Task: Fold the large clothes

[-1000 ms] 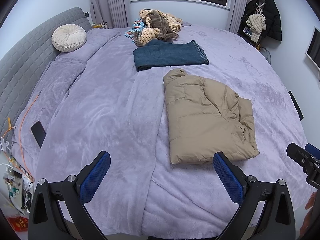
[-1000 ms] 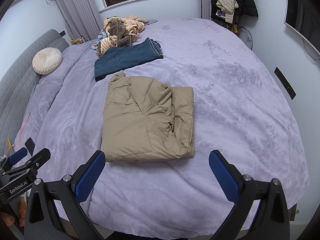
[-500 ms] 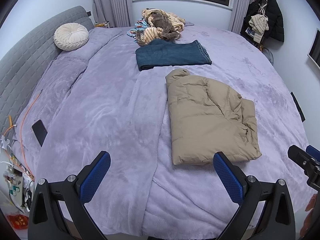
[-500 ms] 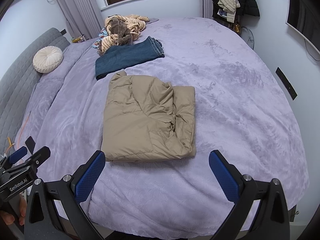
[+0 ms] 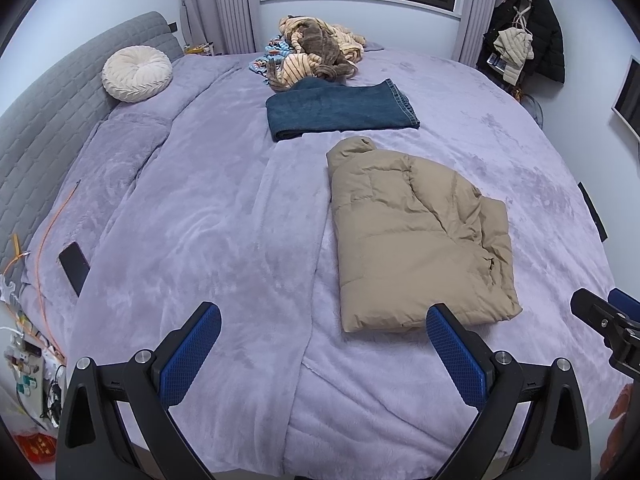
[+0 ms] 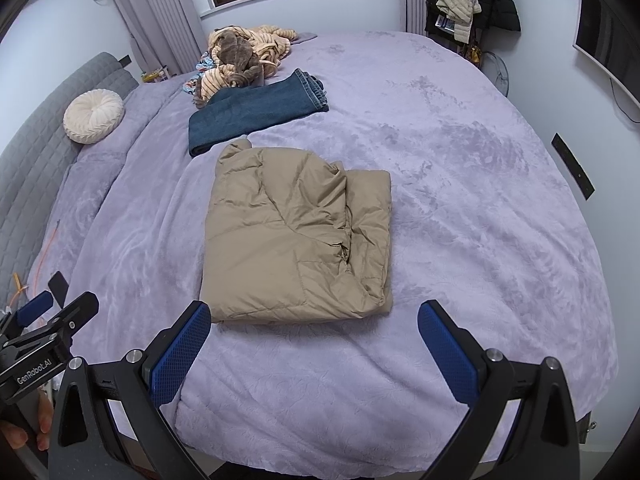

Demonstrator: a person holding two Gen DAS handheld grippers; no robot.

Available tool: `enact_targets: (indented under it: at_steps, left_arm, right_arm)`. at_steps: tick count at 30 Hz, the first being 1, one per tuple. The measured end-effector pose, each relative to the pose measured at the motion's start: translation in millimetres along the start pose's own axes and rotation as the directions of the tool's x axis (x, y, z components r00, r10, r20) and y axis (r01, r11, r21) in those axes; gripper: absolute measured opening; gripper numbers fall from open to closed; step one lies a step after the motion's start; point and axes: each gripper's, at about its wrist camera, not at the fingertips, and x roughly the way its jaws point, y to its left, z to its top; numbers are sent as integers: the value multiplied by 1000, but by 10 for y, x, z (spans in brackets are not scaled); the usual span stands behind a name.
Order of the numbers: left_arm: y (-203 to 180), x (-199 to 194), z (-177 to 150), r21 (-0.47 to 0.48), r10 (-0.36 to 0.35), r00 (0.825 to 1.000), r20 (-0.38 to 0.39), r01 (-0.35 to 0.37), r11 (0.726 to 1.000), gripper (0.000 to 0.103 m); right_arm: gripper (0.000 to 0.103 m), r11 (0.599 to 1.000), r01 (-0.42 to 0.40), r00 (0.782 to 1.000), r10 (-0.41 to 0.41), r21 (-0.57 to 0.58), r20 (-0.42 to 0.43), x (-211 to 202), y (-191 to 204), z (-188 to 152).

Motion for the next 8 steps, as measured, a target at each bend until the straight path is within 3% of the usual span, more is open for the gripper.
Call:
enact_targets:
  at_steps: [8]
  left_arm:
    - [-43,51,16,5,-6,1000,-17,6,1000,103]
  right_arm:
    - [103,1000,3,1000,-3,1,-5,6,-1,10]
